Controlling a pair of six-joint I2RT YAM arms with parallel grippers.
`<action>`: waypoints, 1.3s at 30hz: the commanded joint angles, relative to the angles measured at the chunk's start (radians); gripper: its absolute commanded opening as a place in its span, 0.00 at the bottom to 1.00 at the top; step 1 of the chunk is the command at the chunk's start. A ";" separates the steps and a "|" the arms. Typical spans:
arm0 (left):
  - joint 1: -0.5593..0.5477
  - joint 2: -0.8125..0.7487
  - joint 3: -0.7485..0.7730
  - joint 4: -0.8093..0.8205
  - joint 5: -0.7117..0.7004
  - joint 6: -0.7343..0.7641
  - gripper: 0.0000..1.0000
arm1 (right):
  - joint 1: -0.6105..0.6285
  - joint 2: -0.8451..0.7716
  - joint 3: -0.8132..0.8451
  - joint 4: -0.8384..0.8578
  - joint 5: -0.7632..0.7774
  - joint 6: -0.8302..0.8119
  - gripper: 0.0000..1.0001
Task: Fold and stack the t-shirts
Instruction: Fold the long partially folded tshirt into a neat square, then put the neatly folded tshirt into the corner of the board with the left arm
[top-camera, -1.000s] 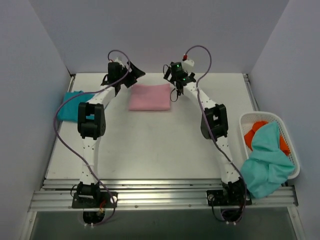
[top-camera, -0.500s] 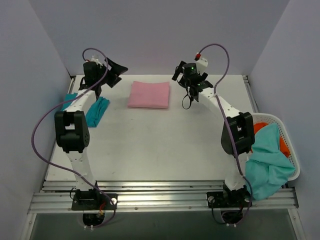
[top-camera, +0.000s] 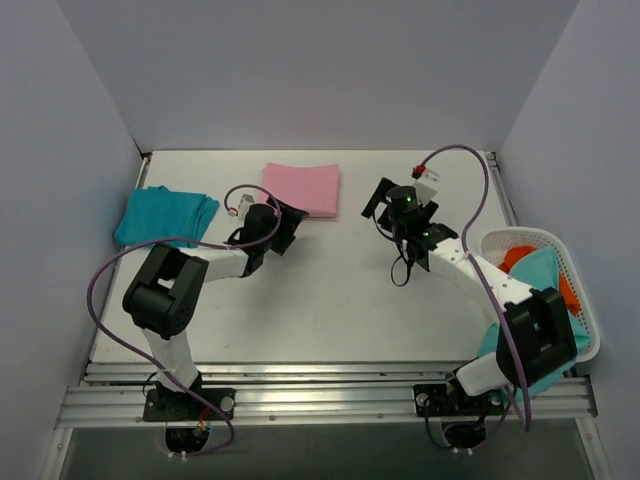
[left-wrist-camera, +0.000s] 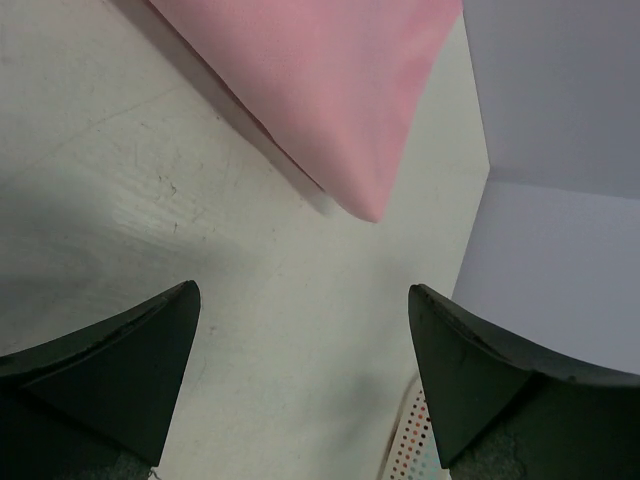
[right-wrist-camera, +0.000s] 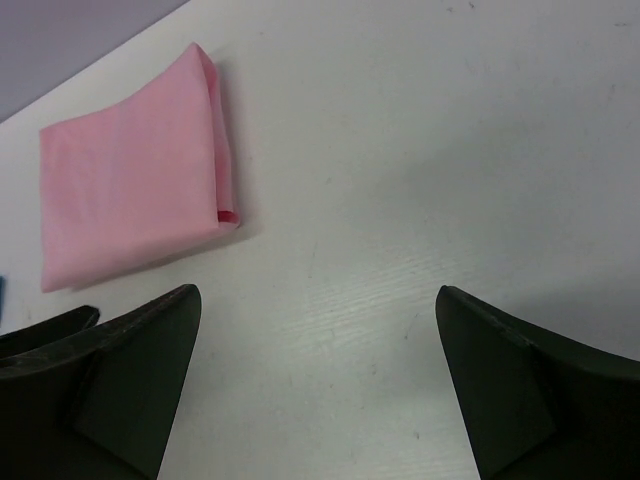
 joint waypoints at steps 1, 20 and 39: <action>-0.027 0.030 0.079 0.073 -0.209 -0.094 0.94 | 0.006 -0.176 -0.047 0.032 0.050 0.015 1.00; -0.023 0.204 0.251 -0.164 -0.459 -0.254 0.94 | 0.013 -0.406 -0.108 -0.039 -0.007 0.028 1.00; 0.166 0.622 0.766 -0.232 -0.122 -0.064 0.02 | 0.004 -0.527 -0.111 -0.064 0.002 0.021 1.00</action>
